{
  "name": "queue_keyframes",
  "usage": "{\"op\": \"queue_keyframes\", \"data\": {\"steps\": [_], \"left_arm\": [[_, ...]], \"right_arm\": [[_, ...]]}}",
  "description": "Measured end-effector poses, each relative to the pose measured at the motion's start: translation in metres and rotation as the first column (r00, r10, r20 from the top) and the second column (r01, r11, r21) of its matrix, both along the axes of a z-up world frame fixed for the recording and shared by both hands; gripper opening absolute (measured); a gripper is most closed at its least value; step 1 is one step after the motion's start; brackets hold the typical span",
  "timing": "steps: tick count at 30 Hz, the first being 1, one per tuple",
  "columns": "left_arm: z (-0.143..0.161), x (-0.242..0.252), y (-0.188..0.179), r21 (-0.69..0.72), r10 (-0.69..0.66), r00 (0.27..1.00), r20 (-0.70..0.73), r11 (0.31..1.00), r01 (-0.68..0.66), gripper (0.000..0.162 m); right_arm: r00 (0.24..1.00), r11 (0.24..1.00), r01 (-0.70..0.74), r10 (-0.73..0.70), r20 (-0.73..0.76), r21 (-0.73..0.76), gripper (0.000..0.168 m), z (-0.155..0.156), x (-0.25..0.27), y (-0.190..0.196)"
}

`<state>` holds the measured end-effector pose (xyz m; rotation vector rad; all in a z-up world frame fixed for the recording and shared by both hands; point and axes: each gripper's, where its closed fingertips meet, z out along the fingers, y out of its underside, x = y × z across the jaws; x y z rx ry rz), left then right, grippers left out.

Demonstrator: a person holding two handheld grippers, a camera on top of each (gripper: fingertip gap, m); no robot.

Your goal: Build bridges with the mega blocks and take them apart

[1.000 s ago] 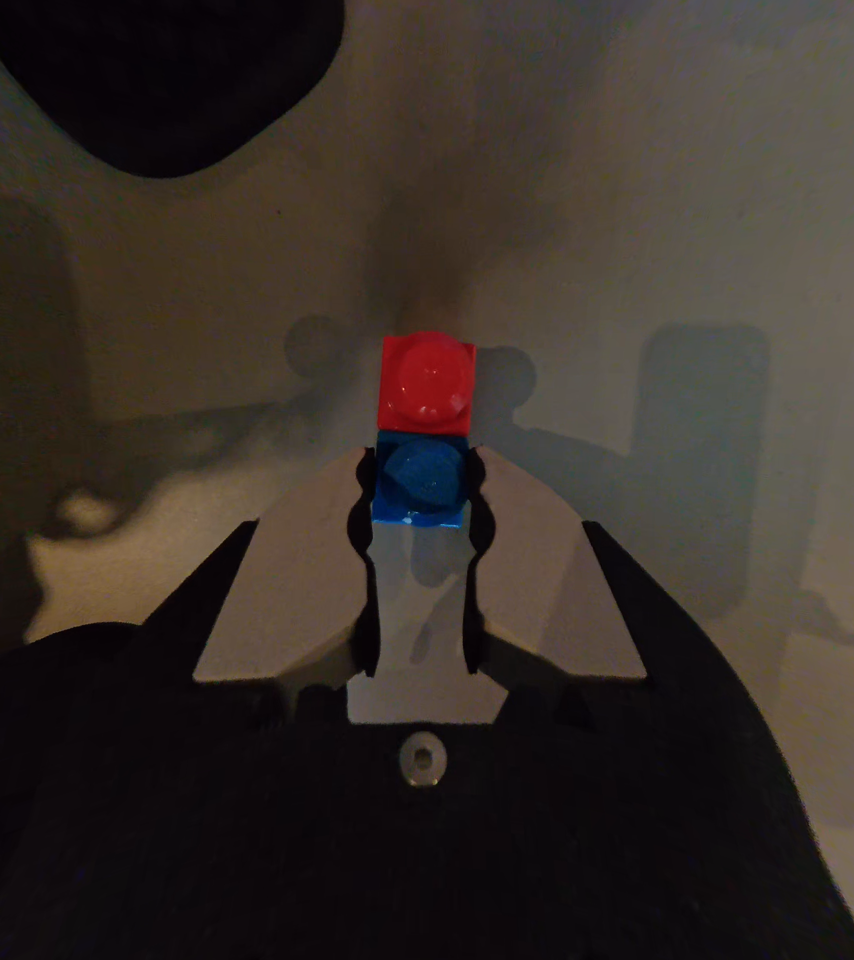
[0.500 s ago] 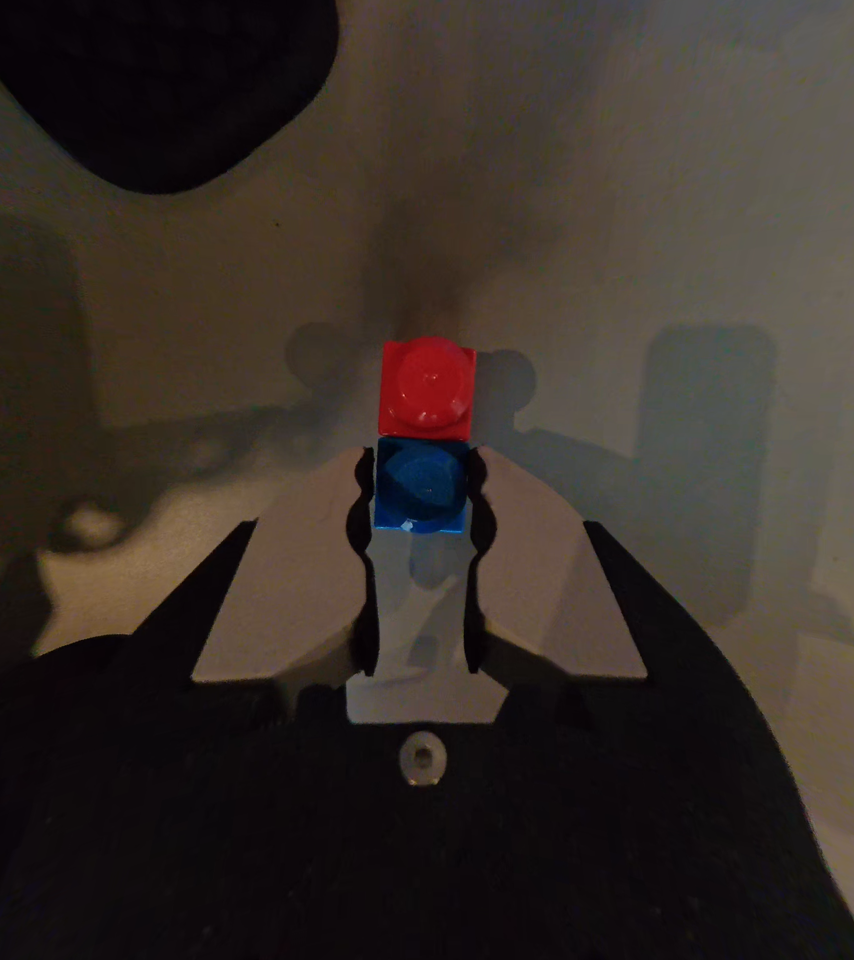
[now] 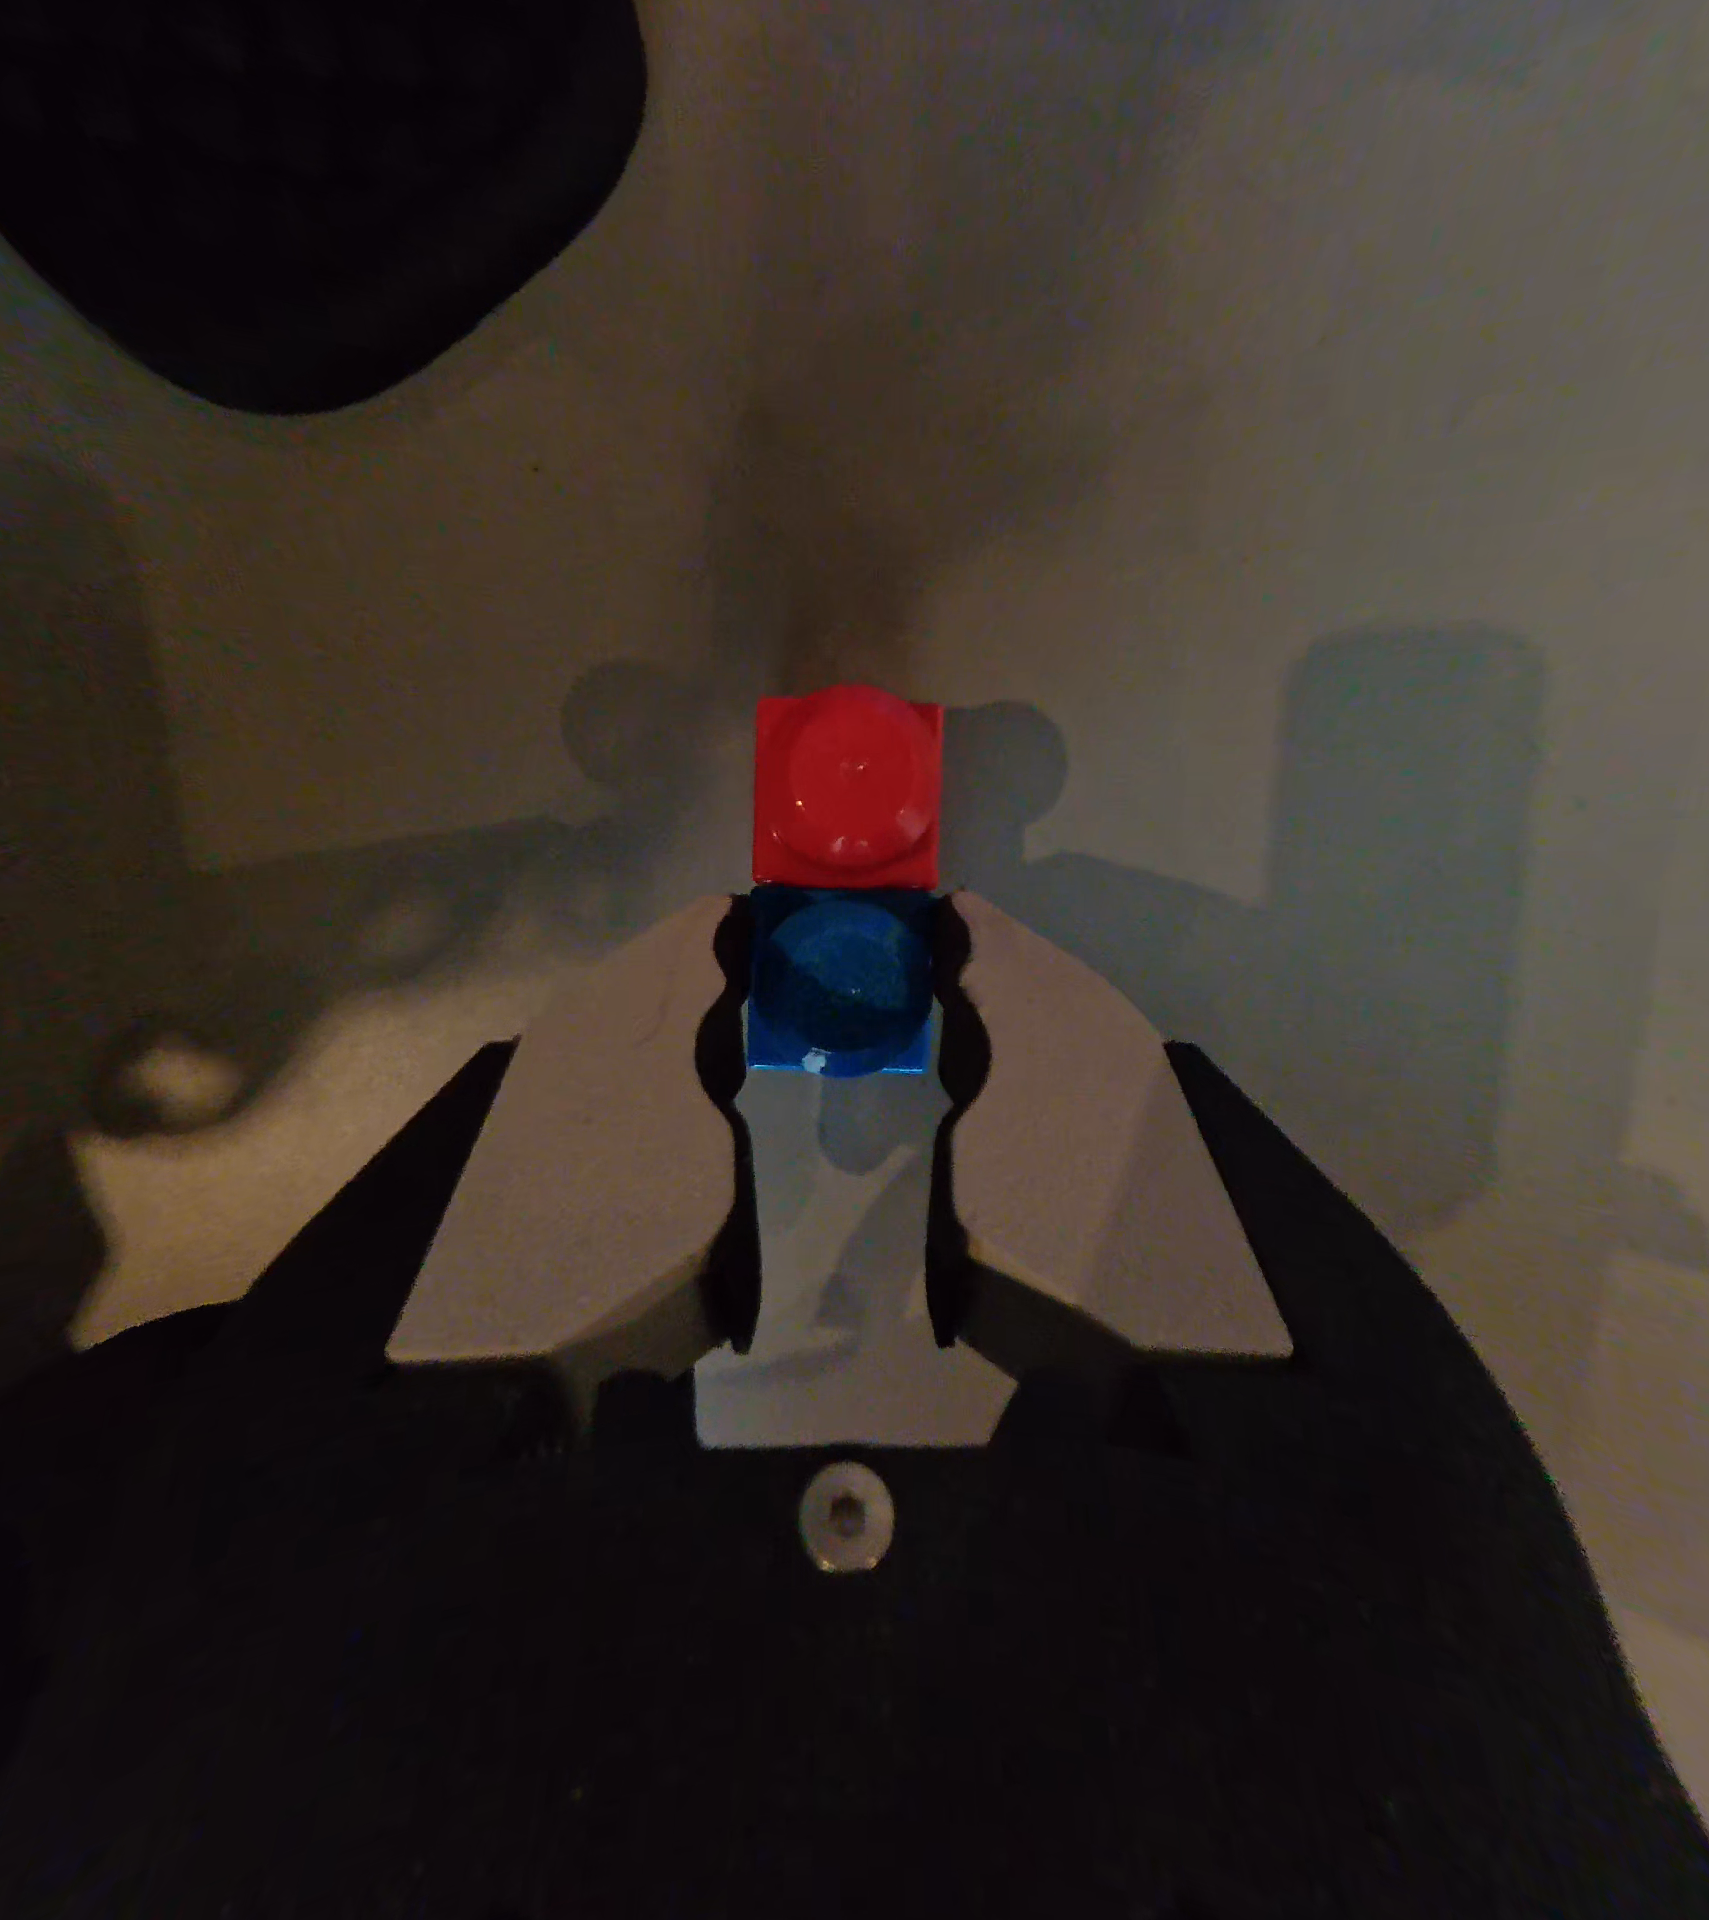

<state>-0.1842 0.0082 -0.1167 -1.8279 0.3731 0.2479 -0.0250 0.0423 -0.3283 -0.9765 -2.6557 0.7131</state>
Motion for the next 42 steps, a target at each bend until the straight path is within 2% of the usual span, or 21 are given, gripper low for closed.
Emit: {"op": "queue_keyframes", "data": {"steps": [24, 32, 37, 42], "left_arm": [[0.001, 0.000, -0.002, 0.005, -0.009, 1.000, -0.008, 1.000, 0.009, 0.049], [0.004, -0.004, -0.005, 0.015, 0.006, 1.000, -0.007, 1.000, -0.006, 0.049], [0.009, -0.038, -0.030, 0.033, 0.147, 0.989, -0.011, 0.989, -0.146, 0.050], [0.009, -0.093, -0.081, 0.045, 0.378, 0.926, 0.021, 0.925, -0.378, 0.050]], "right_arm": [[0.999, 0.999, 0.033, -0.033, 0.006, -0.008, 0.033, -0.001, -0.002, -0.002], [0.998, 0.998, 0.051, -0.052, -0.025, -0.031, 0.046, 0.006, -0.004, -0.001], [0.993, 0.998, 0.060, -0.063, -0.101, -0.028, 0.055, 0.028, -0.004, 0.005], [0.975, 0.999, 0.041, -0.037, -0.217, 0.010, 0.058, 0.081, -0.010, 0.007]]}}
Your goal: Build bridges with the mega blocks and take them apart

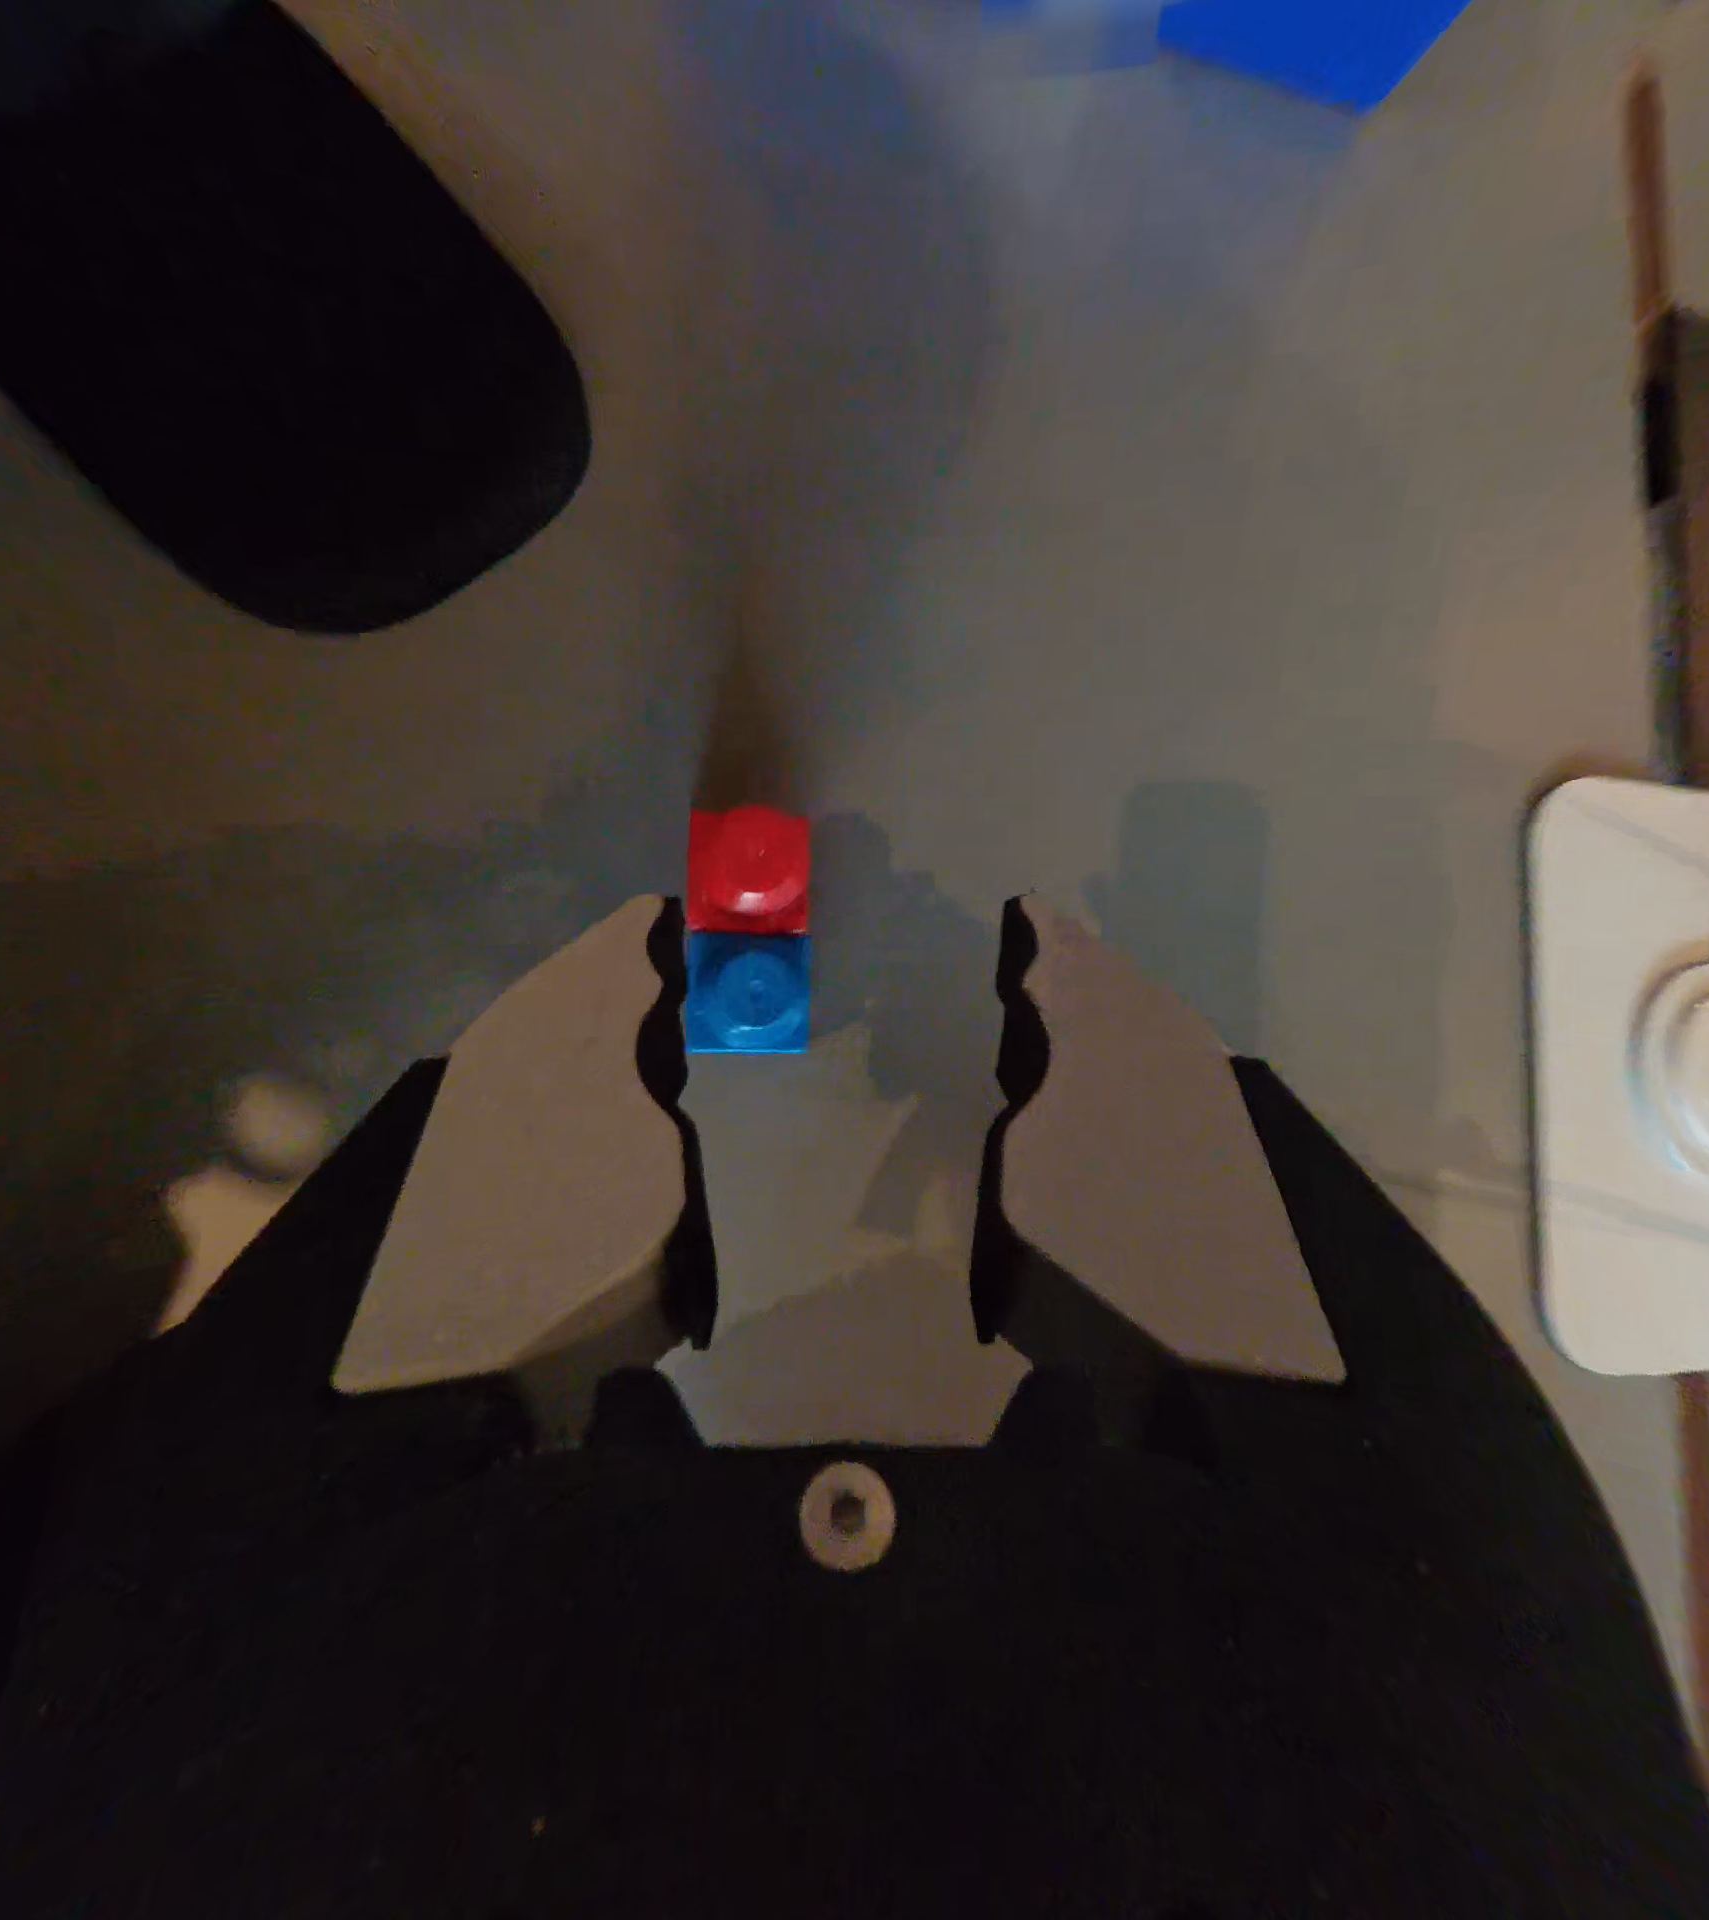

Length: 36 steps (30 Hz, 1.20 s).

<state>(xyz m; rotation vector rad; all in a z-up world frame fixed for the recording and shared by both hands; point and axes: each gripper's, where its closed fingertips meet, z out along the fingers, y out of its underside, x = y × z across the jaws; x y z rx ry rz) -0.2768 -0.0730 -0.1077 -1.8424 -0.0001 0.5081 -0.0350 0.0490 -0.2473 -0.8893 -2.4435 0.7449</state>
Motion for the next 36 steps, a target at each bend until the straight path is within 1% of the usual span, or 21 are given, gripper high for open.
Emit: {"op": "queue_keyframes", "data": {"steps": [3, 6, 8, 10, 12, 14, 16, 18, 20, 22, 25, 30, 34, 36], "left_arm": [[-0.004, -0.028, -0.037, -0.003, 0.144, 0.989, 0.014, 0.990, -0.144, 0.050], [-0.007, -0.046, -0.067, 0.012, 0.243, 0.969, 0.040, 0.970, -0.244, 0.050], [-0.012, -0.055, -0.078, 0.020, 0.278, 0.958, 0.065, 0.960, -0.280, 0.050], [-0.015, -0.063, -0.083, 0.047, 0.294, 0.949, 0.117, 0.952, -0.301, 0.050], [-0.019, -0.072, -0.080, 0.087, 0.296, 0.936, 0.192, 0.945, -0.316, 0.050], [-0.026, -0.084, -0.073, 0.126, 0.290, 0.916, 0.279, 0.934, -0.334, 0.050], [-0.042, -0.098, -0.063, 0.134, 0.292, 0.877, 0.381, 0.921, -0.365, 0.051], [-0.069, -0.116, -0.057, 0.077, 0.340, 0.821, 0.459, 0.905, -0.417, 0.054], [-0.094, -0.133, -0.053, 0.018, 0.391, 0.772, 0.502, 0.887, -0.461, 0.055], [-0.115, -0.141, -0.047, -0.042, 0.415, 0.739, 0.531, 0.884, -0.466, 0.057], [-0.136, -0.146, -0.043, -0.153, 0.462, 0.732, 0.500, 0.880, -0.450, 0.059], [-0.148, -0.146, -0.033, -0.253, 0.497, 0.751, 0.434, 0.867, -0.428, 0.059], [-0.165, -0.153, -0.037, -0.365, 0.590, 0.739, 0.325, 0.799, -0.477, 0.059], [-0.169, -0.155, -0.034, -0.366, 0.595, 0.740, 0.313, 0.795, -0.484, 0.058]], "right_arm": [[0.998, 0.998, -0.004, 0.008, -0.065, 0.070, 0.058, 0.037, -0.004, 0.002], [0.991, 0.992, 0.012, 0.006, -0.134, 0.129, 0.058, 0.069, -0.009, 0.004], [0.984, 0.992, 0.019, 0.003, -0.178, 0.121, 0.059, 0.087, -0.011, 0.003], [0.974, 0.996, 0.039, -0.019, -0.227, 0.082, 0.058, 0.099, -0.014, 0.003], [0.963, 0.998, 0.055, -0.043, -0.267, 0.037, 0.058, 0.104, -0.016, 0.006], [0.962, 0.998, 0.062, -0.051, -0.267, 0.032, 0.058, 0.101, -0.015, 0.012], [0.963, 0.996, 0.088, -0.076, -0.258, 0.034, 0.058, 0.096, -0.012, 0.021], [0.963, 0.994, 0.102, -0.092, -0.253, 0.028, 0.058, 0.093, -0.010, 0.028], [0.956, 0.993, 0.118, -0.109, -0.271, 0.015, 0.058, 0.097, -0.010, 0.032], [0.950, 0.994, 0.114, -0.109, -0.292, -0.001, 0.057, 0.101, -0.010, 0.031], [0.948, 0.995, 0.103, -0.097, -0.304, 0.004, 0.057, 0.104, -0.008, 0.029], [0.945, 0.995, 0.096, -0.087, -0.315, 0.011, 0.058, 0.106, -0.007, 0.026], [0.942, 0.996, 0.093, -0.085, -0.324, 0.008, 0.057, 0.107, -0.008, 0.026], [0.943, 0.996, 0.090, -0.082, -0.324, 0.011, 0.057, 0.107, -0.008, 0.025]]}}
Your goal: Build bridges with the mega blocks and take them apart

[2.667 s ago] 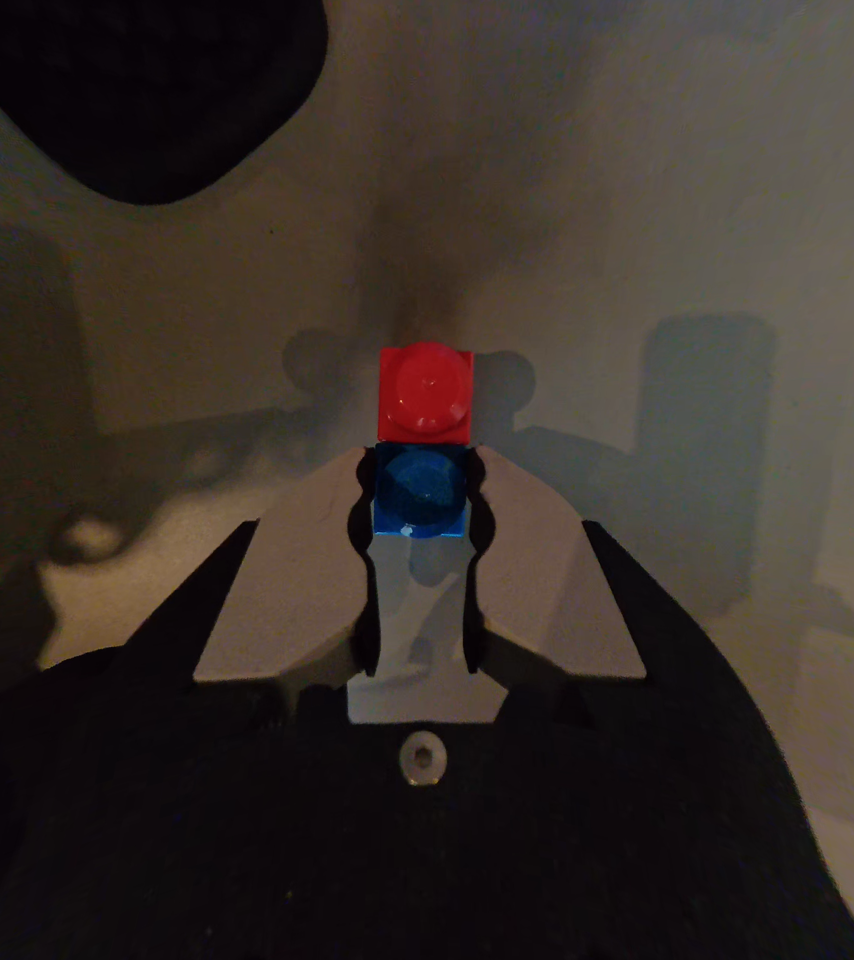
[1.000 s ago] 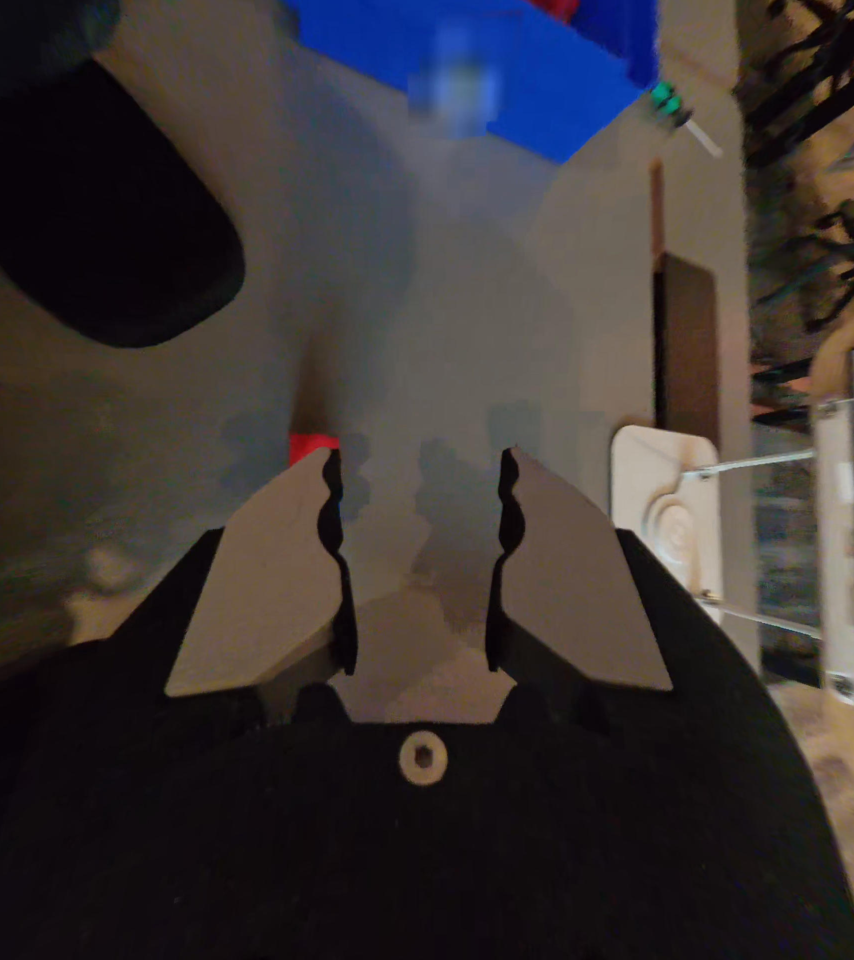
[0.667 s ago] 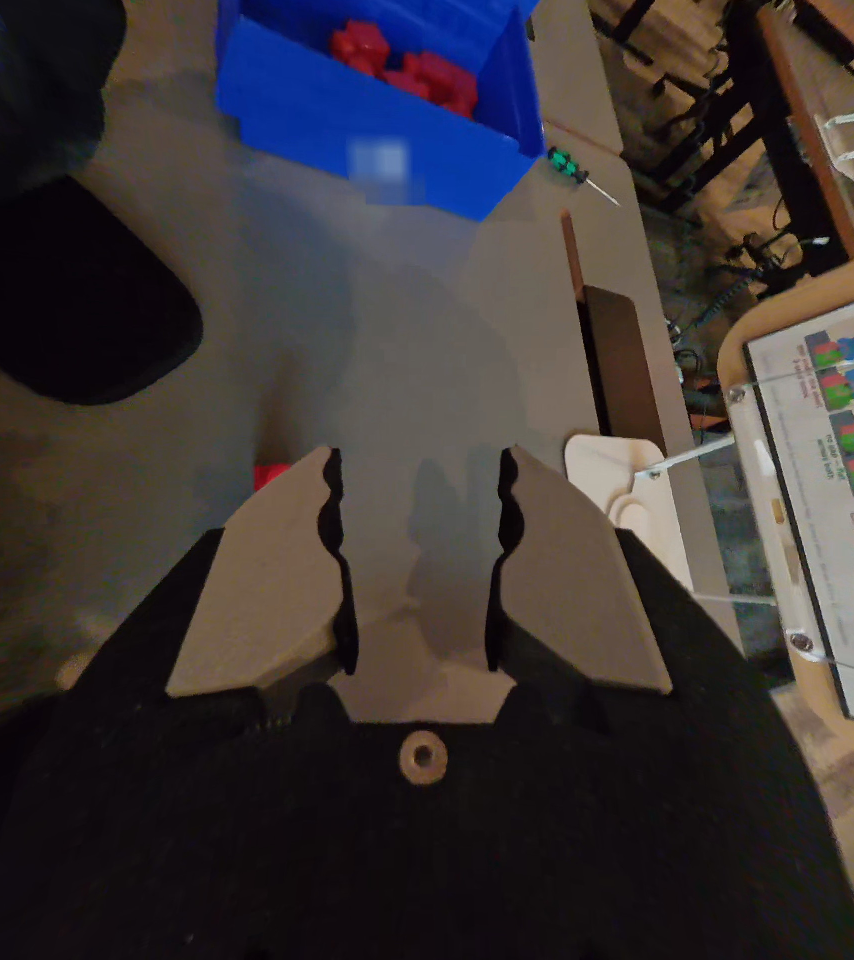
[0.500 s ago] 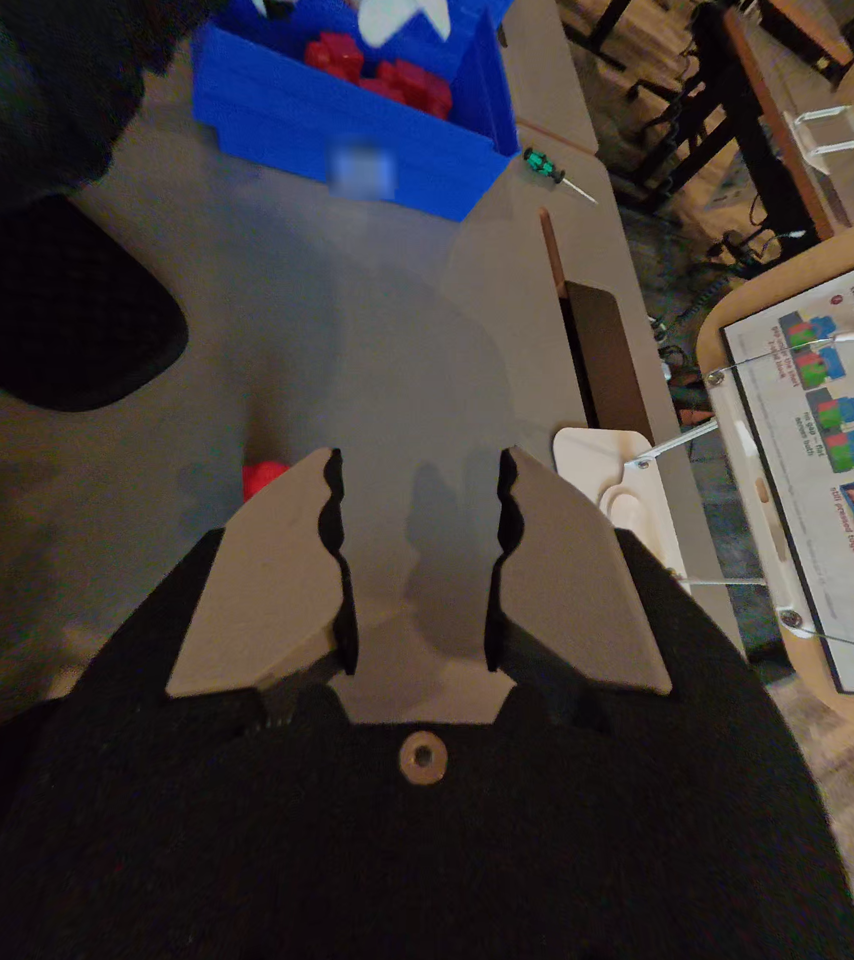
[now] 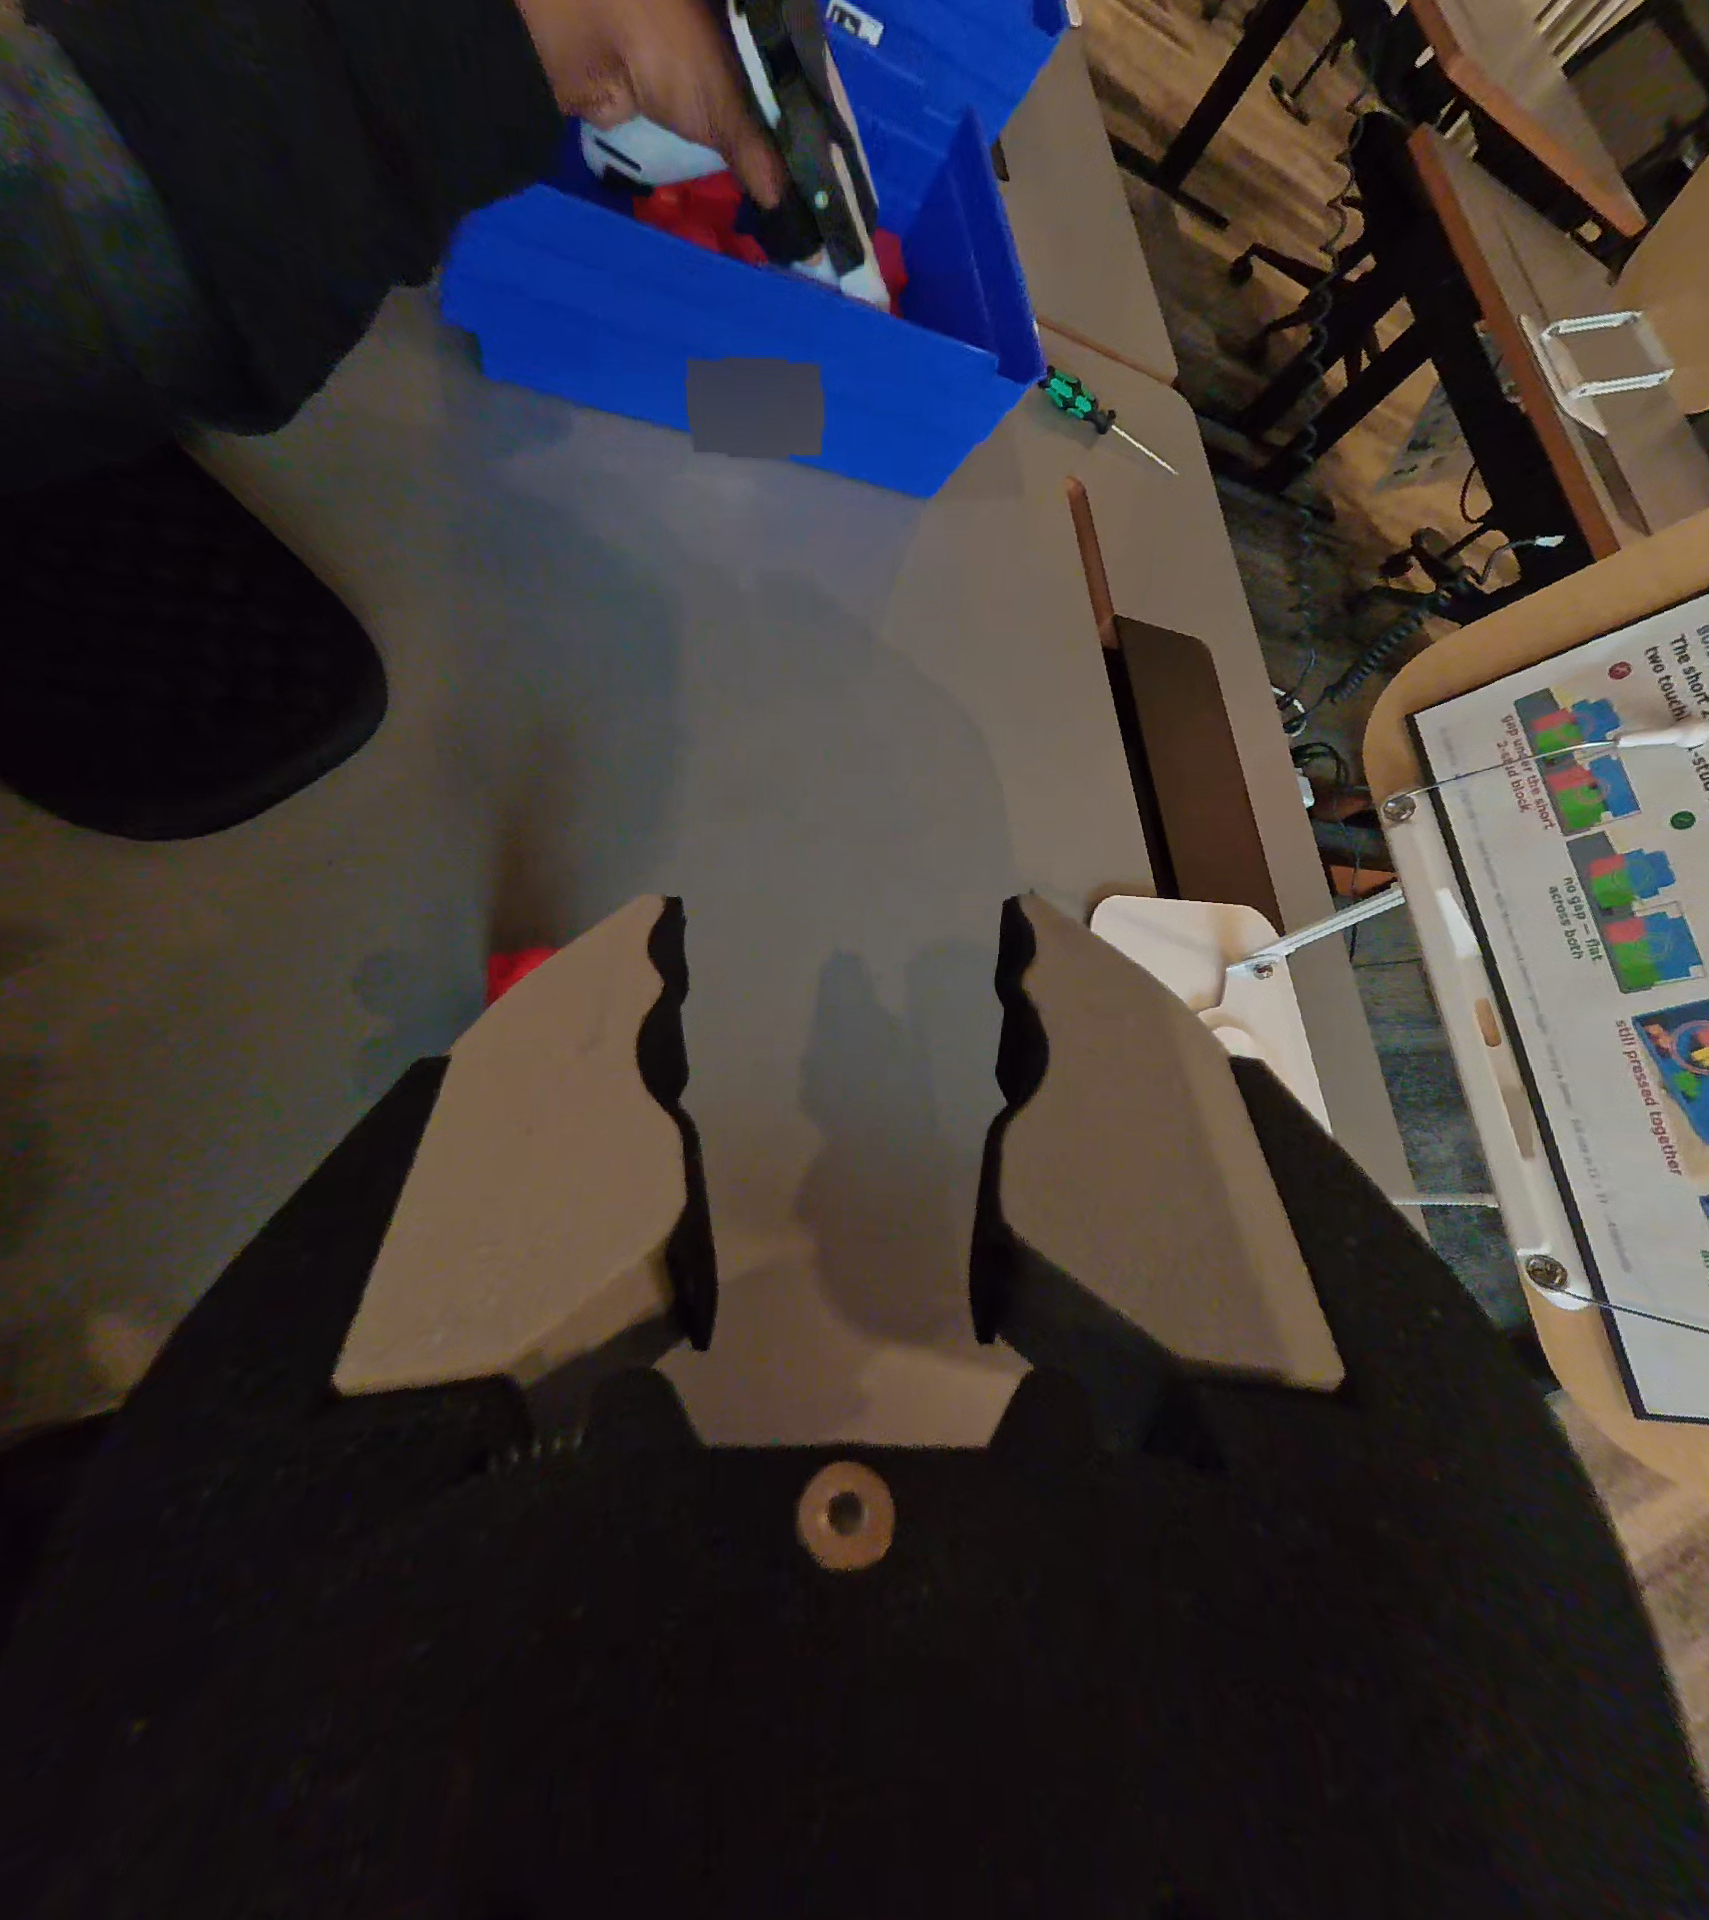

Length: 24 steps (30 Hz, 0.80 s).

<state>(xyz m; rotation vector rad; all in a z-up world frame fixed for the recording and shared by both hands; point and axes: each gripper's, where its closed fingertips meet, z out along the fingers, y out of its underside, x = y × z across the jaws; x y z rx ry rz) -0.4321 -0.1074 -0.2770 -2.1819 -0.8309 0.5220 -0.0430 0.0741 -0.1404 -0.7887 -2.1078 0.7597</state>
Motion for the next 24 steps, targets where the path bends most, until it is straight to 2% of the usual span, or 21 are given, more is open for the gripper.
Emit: {"op": "queue_keyframes", "data": {"steps": [3, 7, 13, 15, 16, 17, 20, 24], "left_arm": [[0.000, 0.005, 0.014, 0.113, -0.032, 0.998, 0.049, 0.993, 0.026, 0.056], [0.006, 0.003, 0.013, 0.130, -0.019, 0.997, 0.073, 0.991, 0.009, 0.058], [-0.002, -0.012, 0.013, -0.041, -0.006, 0.994, 0.111, 0.999, 0.010, 0.055], [-0.012, -0.014, 0.015, -0.113, -0.004, 0.991, 0.137, 0.993, 0.019, 0.047], [-0.013, -0.014, 0.017, -0.125, -0.005, 0.989, 0.147, 0.992, 0.024, 0.027], [-0.012, -0.015, 0.018, -0.139, -0.015, 0.991, 0.133, 0.990, 0.034, 0.014], [-0.009, -0.018, 0.012, -0.192, -0.032, 0.996, 0.083, 0.980, 0.047, 0.010], [0.015, -0.020, 0.003, -0.121, -0.044, 0.999, -0.016, 0.992, 0.042, 0.009]], "right_arm": [[1.000, 1.000, 0.007, -0.007, 0.001, 0.009, 0.057, -0.001, 0.000, 0.002], [1.000, 1.000, 0.025, -0.024, -0.005, 0.011, 0.058, 0.001, 0.002, 0.007], [0.999, 0.999, 0.034, -0.035, -0.039, -0.007, 0.057, 0.009, 0.006, 0.014], [0.998, 0.999, 0.046, -0.045, -0.043, 0.001, 0.057, 0.010, 0.008, 0.016], [0.998, 0.999, 0.051, -0.051, -0.045, 0.005, 0.057, 0.011, 0.008, 0.018], [0.997, 0.999, 0.053, -0.053, -0.048, 0.007, 0.057, 0.012, 0.009, 0.018], [0.997, 0.999, 0.048, -0.048, -0.061, 0.005, 0.057, 0.015, 0.012, 0.017], [0.996, 0.999, 0.054, -0.053, -0.069, 0.001, 0.057, 0.016, 0.013, 0.020]]}}
